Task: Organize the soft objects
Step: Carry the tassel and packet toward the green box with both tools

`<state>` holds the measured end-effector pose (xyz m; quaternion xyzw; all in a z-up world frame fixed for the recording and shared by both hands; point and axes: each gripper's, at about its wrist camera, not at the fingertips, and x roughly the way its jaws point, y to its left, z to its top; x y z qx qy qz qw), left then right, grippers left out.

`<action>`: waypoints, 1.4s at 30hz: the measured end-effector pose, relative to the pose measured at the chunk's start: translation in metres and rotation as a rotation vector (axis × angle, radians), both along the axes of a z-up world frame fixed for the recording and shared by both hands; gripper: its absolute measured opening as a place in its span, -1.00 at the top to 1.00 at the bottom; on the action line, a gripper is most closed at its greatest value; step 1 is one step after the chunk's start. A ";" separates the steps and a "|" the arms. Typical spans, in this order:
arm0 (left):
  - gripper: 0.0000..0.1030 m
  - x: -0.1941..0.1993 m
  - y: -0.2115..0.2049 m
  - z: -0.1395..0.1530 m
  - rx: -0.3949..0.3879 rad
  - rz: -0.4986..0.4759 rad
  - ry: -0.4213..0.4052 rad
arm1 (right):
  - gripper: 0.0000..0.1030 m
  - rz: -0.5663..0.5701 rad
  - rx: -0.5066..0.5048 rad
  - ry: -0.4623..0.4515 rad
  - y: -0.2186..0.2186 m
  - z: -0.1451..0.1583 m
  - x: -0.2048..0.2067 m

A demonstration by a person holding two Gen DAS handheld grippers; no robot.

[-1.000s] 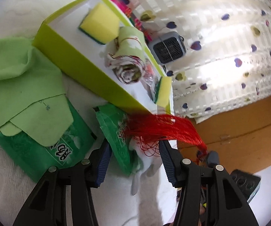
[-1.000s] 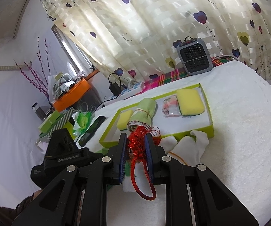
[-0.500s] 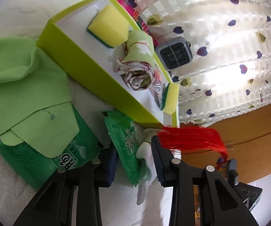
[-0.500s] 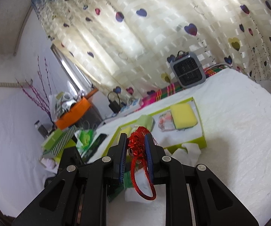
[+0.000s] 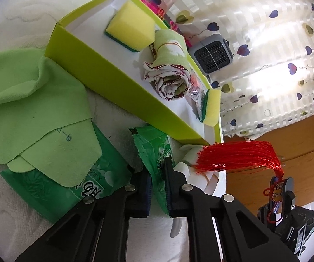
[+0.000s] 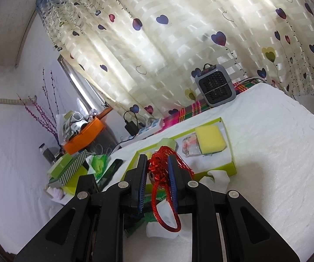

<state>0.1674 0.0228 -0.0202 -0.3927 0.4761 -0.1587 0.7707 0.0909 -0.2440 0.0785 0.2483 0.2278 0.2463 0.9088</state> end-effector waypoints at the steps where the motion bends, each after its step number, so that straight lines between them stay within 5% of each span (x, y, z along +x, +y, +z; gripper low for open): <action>1: 0.84 0.000 0.000 0.001 0.001 0.001 -0.001 | 0.62 -0.003 -0.004 -0.001 0.000 0.000 0.000; 24: 0.93 -0.043 0.015 0.060 0.296 0.003 -0.227 | 0.62 0.019 -0.052 -0.018 0.020 0.013 -0.013; 42: 0.93 -0.043 0.028 0.103 0.363 -0.003 -0.351 | 0.62 0.020 -0.081 -0.045 0.037 0.032 -0.003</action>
